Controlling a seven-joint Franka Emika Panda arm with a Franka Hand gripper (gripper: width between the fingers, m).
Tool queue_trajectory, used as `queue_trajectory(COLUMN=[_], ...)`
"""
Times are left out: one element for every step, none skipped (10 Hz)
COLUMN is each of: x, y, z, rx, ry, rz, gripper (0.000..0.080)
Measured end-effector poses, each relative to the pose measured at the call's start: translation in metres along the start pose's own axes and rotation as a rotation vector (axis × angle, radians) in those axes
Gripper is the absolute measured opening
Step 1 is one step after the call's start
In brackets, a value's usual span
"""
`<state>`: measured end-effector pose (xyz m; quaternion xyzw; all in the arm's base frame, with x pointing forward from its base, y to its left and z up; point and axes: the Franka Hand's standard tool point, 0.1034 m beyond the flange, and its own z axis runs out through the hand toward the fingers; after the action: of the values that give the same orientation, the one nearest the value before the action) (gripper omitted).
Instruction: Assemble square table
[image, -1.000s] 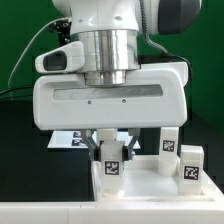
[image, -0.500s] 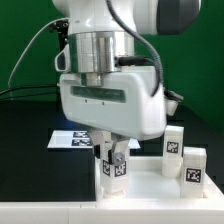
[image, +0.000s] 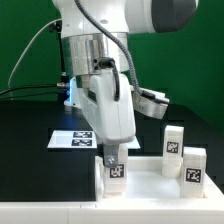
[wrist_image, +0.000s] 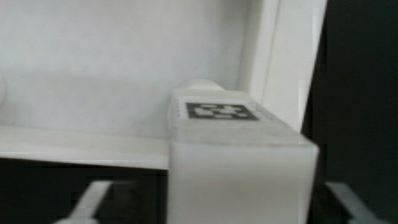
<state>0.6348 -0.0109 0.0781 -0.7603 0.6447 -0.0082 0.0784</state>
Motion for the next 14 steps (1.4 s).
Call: queue_trajectory(x=[-0.0041,-0.0051,-0.0049,-0.0041,-0.0038,-0.0037,-0.0034,-0.0045,-0.0072,-0.0061,-0.0059,-0.0059,-0.0061,-0.0056], y=[-0.0015,-0.0039,-0.0071,-0.0066,-0.0063,-0.0062,-0.0063,-0.0075,-0.0069,-0.0069,-0.0067,-0.0066,-0.0066,-0.0063], z=[-0.0014,-0.0032,-0.0031,-0.0024,-0.0019,-0.0017,-0.0015,-0.0012,0.0001,-0.0001,0.0001,0.0002,0.0004,0.0005], rx=[-0.006,-0.003,0.021,0.018,0.016,0.014,0.009,-0.002,-0.006,-0.006,-0.006,-0.006,-0.005,-0.004], ry=[0.011,0.023,0.041,0.045,0.046,0.046,0.050,0.054,0.047,0.048,0.048,0.048,0.047,0.047], rz=[-0.204,-0.427,-0.550,-0.634,-0.715,-0.775,-0.883,-1.152,-1.249,-1.238,-1.212,-1.212,-1.186,-1.113], gripper=[0.0569,0.0624,0.0644,0.0644,0.0648,0.0648,0.0648,0.0648,0.0648,0.0648,0.0636,0.0636,0.0466,0.0285])
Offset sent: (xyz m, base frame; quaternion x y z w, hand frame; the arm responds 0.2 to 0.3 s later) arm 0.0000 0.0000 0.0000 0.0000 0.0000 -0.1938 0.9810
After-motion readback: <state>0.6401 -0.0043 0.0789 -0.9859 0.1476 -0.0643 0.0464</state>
